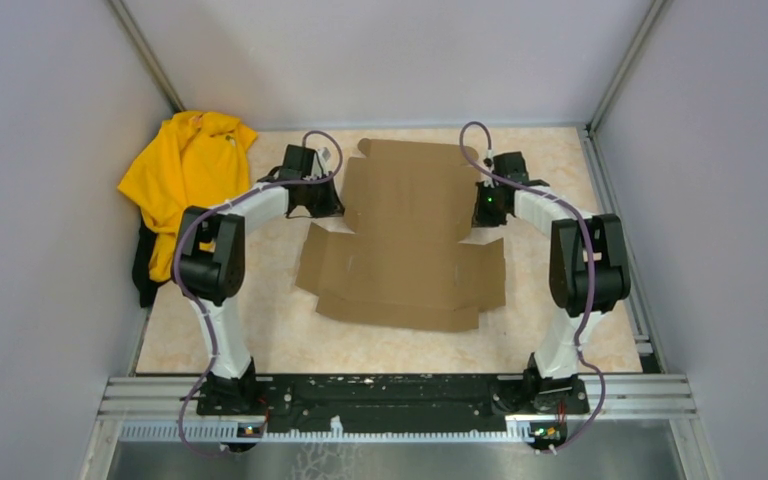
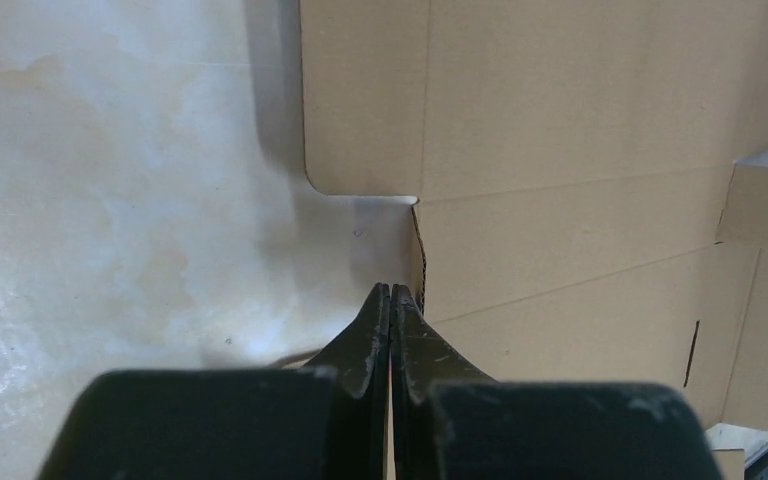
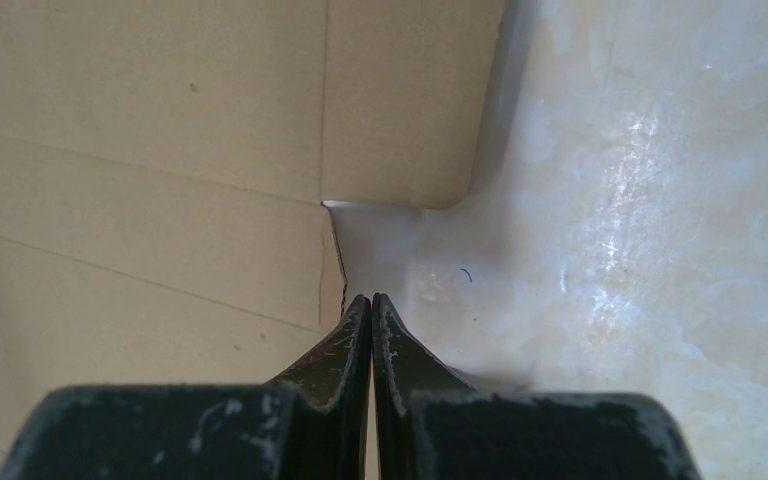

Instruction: Fold the paper box

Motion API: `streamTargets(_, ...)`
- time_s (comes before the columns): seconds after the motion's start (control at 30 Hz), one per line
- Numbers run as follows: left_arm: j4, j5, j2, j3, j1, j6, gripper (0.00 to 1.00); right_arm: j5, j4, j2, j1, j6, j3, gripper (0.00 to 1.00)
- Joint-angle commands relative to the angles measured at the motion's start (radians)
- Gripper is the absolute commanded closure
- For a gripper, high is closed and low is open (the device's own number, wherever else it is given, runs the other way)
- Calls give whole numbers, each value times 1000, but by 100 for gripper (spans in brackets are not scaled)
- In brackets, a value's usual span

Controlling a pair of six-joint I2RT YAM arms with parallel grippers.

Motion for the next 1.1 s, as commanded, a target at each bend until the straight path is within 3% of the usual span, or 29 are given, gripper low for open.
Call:
streamTargets(0.0, 14, 19, -13, 31, -18, -3, 100, -26, 37, -7, 19, 5, 62, 100)
streamTargets(0.83, 16, -2, 47, 67, -130, -7, 100, 3, 33, 113, 128, 19, 131, 100)
streamTargets(1.07, -22, -77, 93, 56, -176, 11, 83, 95, -15, 182, 163, 1, 149, 100)
